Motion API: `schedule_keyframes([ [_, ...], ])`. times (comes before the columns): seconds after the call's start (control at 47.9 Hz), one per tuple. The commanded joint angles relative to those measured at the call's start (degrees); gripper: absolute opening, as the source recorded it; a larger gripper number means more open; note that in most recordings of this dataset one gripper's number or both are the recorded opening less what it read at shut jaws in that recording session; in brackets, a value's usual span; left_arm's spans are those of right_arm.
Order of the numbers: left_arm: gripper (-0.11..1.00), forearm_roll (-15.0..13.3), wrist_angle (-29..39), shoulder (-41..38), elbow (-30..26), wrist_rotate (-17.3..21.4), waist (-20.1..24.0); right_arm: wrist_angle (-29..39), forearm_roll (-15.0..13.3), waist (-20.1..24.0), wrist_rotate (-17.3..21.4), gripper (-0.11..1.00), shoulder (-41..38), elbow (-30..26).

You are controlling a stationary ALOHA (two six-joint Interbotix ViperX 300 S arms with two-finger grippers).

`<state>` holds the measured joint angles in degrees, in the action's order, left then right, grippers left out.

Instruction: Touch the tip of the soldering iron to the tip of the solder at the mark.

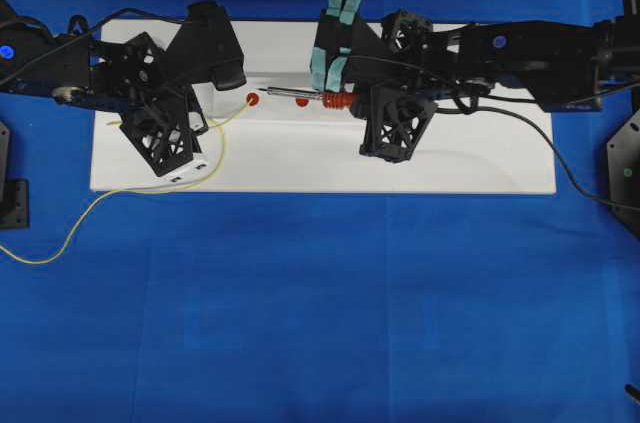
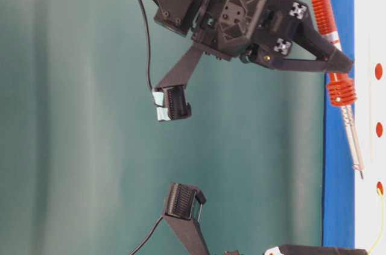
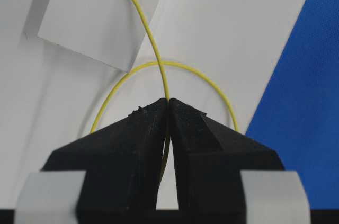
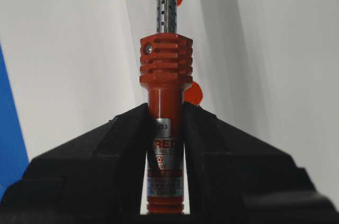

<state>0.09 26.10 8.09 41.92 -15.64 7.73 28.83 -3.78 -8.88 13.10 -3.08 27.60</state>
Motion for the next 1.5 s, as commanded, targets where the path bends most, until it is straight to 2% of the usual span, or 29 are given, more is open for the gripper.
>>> schedule_keyframes([
  [0.0, 0.02, 0.09, -0.18, 0.44, -1.14, 0.00, 0.00, -0.18, -0.18, 0.35, -0.09, 0.06, 0.35, -1.67],
  [0.856, 0.02, 0.09, -0.18, 0.44, -1.32, 0.26, 0.00, -0.09, -0.53, 0.44, 0.00, 0.06, -1.05, -2.02],
  [1.483, 0.02, 0.09, 2.46, -0.44, -2.99, 0.09, 0.00, -0.09, -0.53, 0.62, 0.00, 0.06, -1.05, -2.02],
])
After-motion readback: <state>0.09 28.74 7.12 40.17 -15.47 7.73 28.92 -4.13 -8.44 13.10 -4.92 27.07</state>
